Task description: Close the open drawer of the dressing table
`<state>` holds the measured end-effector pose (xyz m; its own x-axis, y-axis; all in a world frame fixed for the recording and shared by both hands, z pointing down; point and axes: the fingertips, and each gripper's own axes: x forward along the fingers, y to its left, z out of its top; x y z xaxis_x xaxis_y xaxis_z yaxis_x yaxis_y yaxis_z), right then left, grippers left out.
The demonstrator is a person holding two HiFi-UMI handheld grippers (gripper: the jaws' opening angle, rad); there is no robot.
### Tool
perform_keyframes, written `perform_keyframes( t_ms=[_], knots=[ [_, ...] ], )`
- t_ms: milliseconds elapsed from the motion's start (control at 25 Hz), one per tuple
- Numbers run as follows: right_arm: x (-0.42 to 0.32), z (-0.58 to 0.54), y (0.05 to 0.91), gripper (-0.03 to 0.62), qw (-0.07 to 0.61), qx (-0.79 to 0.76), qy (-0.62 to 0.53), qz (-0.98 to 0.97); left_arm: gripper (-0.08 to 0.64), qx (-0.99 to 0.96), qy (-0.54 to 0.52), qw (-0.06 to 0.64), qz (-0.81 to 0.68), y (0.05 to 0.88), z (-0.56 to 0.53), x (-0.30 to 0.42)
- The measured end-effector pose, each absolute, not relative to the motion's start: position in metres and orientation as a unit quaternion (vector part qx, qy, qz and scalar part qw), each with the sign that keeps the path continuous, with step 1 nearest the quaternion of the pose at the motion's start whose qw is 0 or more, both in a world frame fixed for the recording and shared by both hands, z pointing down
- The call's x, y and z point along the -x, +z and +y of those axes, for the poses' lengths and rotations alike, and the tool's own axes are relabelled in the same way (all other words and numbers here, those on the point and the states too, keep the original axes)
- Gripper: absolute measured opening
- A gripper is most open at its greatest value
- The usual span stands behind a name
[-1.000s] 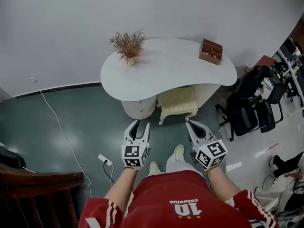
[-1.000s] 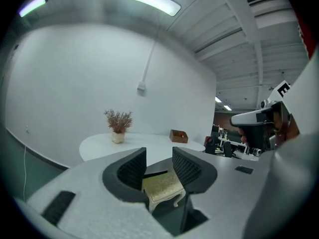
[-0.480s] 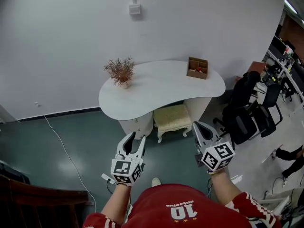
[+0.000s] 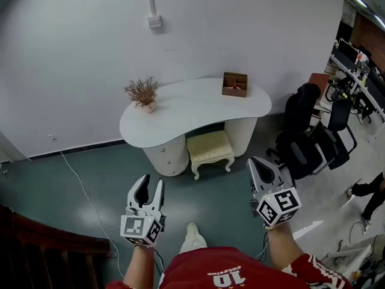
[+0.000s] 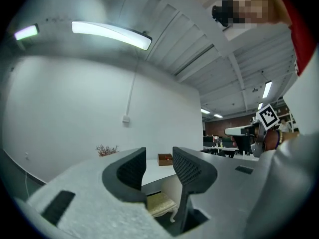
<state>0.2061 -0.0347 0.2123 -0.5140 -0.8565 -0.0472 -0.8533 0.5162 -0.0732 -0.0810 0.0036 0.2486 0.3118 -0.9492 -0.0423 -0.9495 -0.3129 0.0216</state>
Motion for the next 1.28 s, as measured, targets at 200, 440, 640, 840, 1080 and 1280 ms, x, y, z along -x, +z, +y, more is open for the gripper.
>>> perform_keyframes(
  t_ms=[200, 440, 640, 840, 1080, 1280],
  knots=[
    [-0.239, 0.006, 0.204, 0.003, 0.053, 0.492, -0.011, 0.869, 0.164, 0.801, 0.015, 0.032, 0.597, 0.229, 0.062, 0.051],
    [-0.247, 0.030, 0.197, 0.003, 0.067, 0.489, -0.017, 0.869, 0.127, 0.801, 0.042, 0.045, 0.595, 0.205, 0.085, 0.039],
    [-0.238, 0.040, 0.186, 0.003, 0.071, 0.489, -0.012, 0.869, 0.083, 0.809, 0.066, 0.045, 0.582, 0.190, 0.082, 0.041],
    [-0.216, 0.044, 0.181, 0.003, 0.067, 0.492, -0.005, 0.868, -0.002, 0.816, 0.071, 0.053, 0.571, 0.181, 0.079, 0.053],
    [-0.192, 0.045, 0.171, 0.003, 0.065, 0.505, 0.009, 0.861, -0.002, 0.820, 0.079, 0.050, 0.565, 0.175, 0.074, 0.078],
    [-0.170, 0.044, 0.170, 0.002, 0.060, 0.505, 0.013, 0.861, -0.002, 0.818, 0.080, 0.049, 0.567, 0.177, 0.073, 0.102]
  ],
)
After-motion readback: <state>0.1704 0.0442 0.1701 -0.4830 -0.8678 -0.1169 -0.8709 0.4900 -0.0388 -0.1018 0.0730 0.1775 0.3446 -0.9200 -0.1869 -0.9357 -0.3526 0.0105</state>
